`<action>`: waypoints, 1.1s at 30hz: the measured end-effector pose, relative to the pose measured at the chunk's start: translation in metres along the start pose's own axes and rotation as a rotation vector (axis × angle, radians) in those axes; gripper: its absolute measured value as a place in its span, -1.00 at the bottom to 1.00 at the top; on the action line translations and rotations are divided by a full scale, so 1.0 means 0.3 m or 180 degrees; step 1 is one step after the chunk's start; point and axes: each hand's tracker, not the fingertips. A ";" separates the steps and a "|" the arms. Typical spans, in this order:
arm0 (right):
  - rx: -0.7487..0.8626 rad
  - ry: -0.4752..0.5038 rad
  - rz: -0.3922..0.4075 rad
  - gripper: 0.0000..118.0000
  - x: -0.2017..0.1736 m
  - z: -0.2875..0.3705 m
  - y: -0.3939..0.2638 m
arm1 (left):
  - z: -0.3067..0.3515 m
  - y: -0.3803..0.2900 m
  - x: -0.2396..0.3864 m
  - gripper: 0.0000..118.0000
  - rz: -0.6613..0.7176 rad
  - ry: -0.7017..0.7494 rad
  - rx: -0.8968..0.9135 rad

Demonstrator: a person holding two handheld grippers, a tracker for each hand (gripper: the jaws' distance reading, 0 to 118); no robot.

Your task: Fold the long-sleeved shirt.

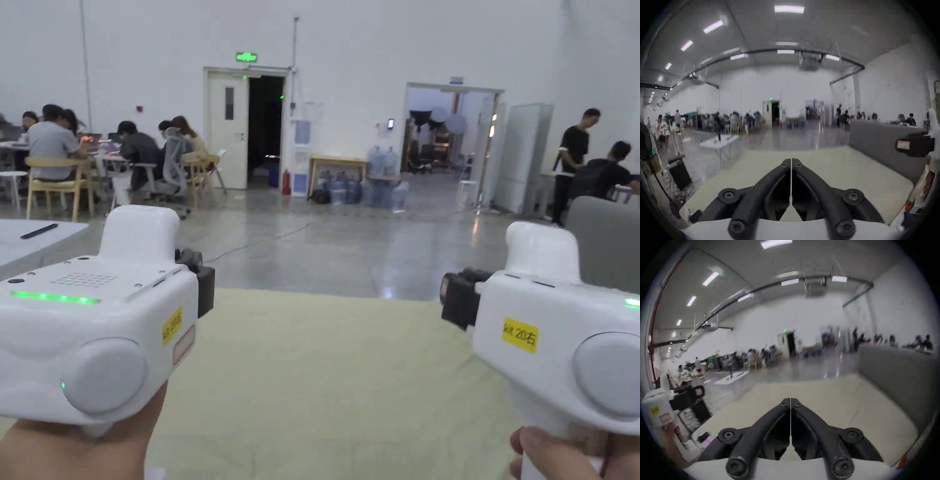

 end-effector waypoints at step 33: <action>0.0291 -0.0506 0.0455 1.00 -0.025 0.220 0.035 | 0.273 0.063 0.158 1.00 -0.0191 0.0054 0.0234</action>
